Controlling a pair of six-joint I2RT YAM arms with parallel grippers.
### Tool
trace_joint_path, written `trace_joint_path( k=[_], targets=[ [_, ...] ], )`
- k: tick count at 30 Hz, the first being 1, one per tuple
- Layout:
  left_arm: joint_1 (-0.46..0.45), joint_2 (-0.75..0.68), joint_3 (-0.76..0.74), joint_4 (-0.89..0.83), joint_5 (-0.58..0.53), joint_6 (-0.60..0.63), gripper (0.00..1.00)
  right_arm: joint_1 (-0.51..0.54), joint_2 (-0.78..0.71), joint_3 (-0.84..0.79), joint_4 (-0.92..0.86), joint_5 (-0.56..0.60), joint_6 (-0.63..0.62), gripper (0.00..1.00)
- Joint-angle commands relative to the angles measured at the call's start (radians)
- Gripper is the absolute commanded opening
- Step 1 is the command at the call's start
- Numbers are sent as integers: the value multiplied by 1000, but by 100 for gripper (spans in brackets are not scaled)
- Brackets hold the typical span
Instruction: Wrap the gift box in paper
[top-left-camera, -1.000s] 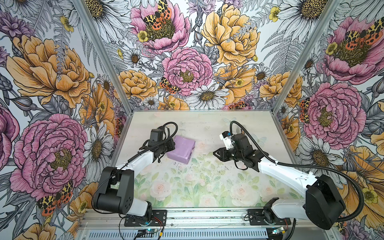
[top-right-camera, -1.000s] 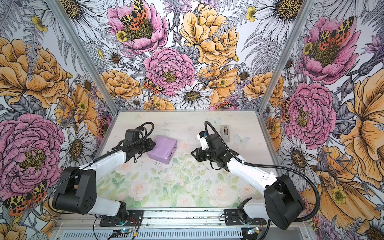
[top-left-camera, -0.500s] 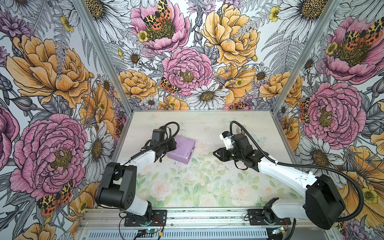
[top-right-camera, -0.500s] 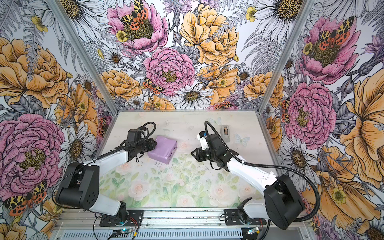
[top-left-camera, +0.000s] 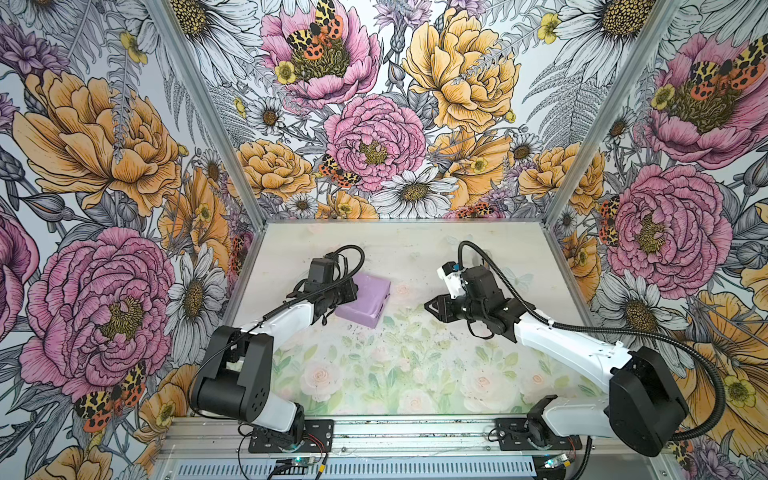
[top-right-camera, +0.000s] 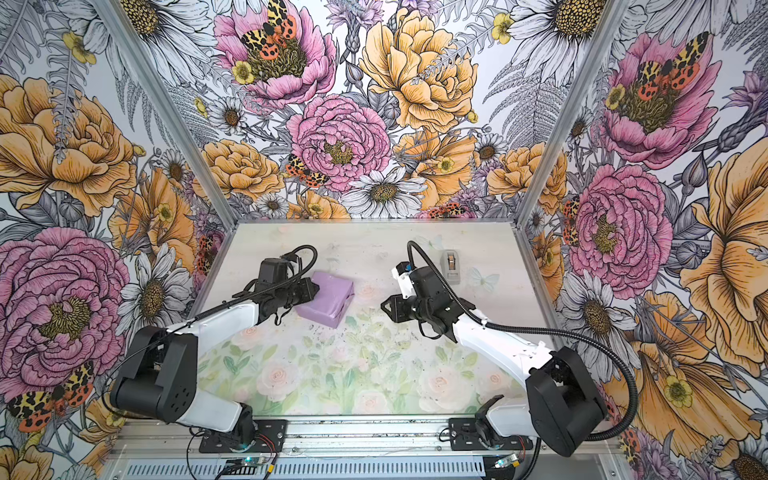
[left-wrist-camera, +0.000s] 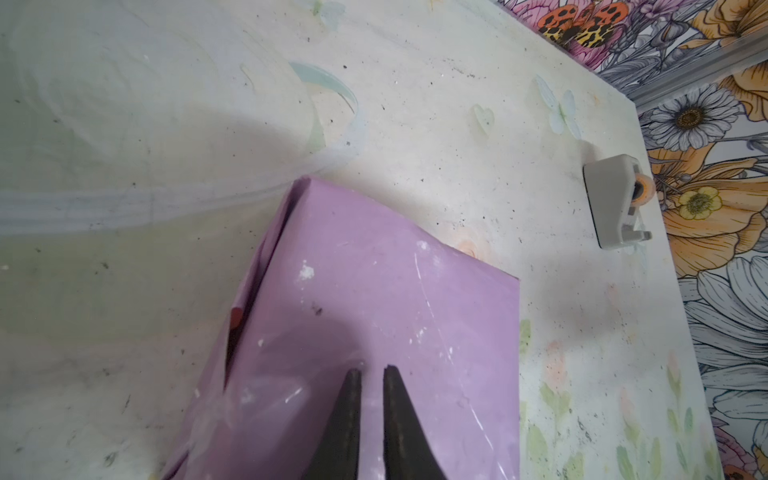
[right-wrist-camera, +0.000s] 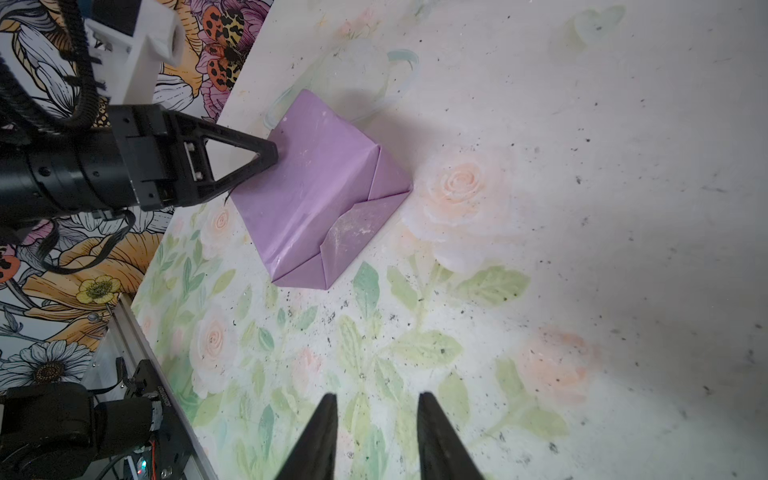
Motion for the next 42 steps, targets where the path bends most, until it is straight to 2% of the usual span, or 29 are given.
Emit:
trace_joint_path(
  k=[1, 4, 8, 15, 21, 29, 35, 38, 42],
  targets=[
    [24, -105, 21, -54, -40, 16, 32, 8, 33, 43, 69, 1, 60, 35],
    [73, -140, 27, -90, -68, 22, 48, 20, 75, 42, 163, -25, 144, 37],
    [140, -92, 24, -91, -9, 23, 58, 41, 131, 58, 212, -2, 221, 41],
    [121, 37, -4, 7, 115, -22, 59, 39, 194, 84, 185, -5, 250, 42],
    [19, 36, -69, 92, 134, -106, 57, 7, 190, 71, 179, -8, 256, 42],
    [-199, 60, -77, 170, 54, -190, 59, -61, 109, 3, 121, 33, 231, 42],
    [-242, 30, -17, 142, -12, -165, 60, -125, 27, -26, 48, 71, 160, 42],
    [-237, -58, 17, 47, -145, -89, 63, -180, -27, -54, 27, 118, 104, 42],
    [-188, -222, -1, -10, -389, 27, 69, -289, -100, -100, 22, 212, 59, 46]
  ],
)
